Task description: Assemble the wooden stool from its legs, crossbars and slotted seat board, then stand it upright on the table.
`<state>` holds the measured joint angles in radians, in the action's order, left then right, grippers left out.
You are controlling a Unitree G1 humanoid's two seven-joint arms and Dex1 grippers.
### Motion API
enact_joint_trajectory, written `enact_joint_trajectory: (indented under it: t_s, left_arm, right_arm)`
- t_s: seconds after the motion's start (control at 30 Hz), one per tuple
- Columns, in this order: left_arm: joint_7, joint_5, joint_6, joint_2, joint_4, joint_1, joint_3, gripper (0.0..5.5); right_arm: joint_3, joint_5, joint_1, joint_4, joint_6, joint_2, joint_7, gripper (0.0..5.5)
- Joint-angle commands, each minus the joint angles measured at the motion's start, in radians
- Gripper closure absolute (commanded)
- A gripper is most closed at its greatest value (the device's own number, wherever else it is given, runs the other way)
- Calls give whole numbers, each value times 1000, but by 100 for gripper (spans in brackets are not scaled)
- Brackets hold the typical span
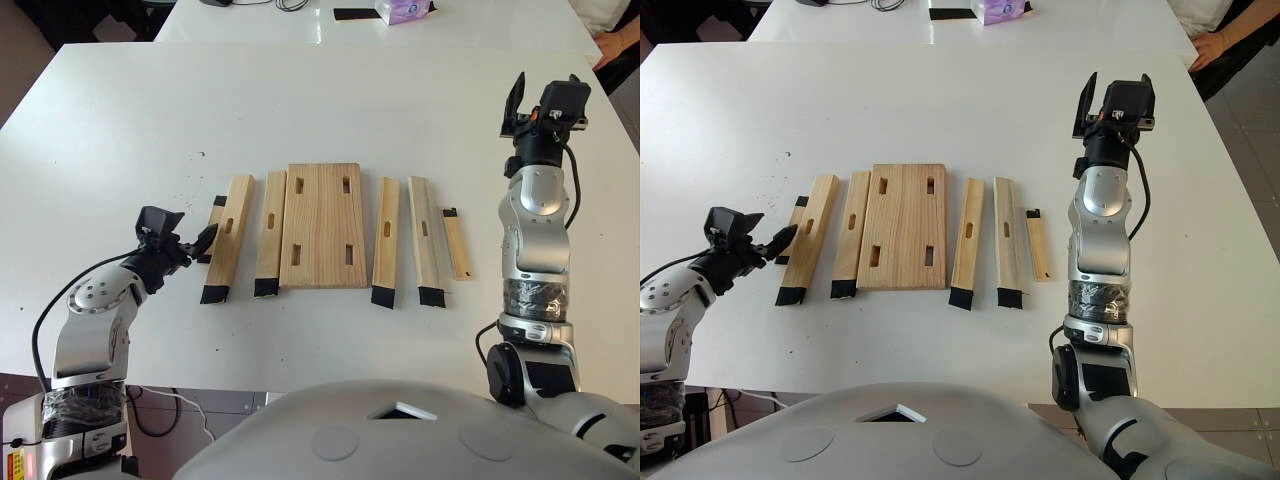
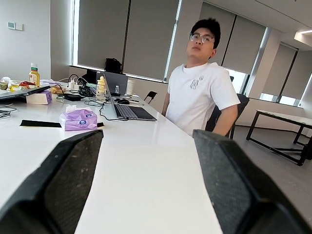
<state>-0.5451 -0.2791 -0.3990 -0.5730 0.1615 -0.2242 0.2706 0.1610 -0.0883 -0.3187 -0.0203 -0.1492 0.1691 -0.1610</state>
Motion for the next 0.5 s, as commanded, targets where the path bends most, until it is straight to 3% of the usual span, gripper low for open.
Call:
enact_joint_trajectory:
  t_s: [0.03,0.5]
  left_arm:
    - [-5,12,3,-1,4,-15,-12,194]
    - [-20,-8,12,20,30,-55,-21,194]
  right_arm:
    - [-2,-11,7,-5,7,9,4,209]
    - [-13,-15,34,-19,1,2,15,209]
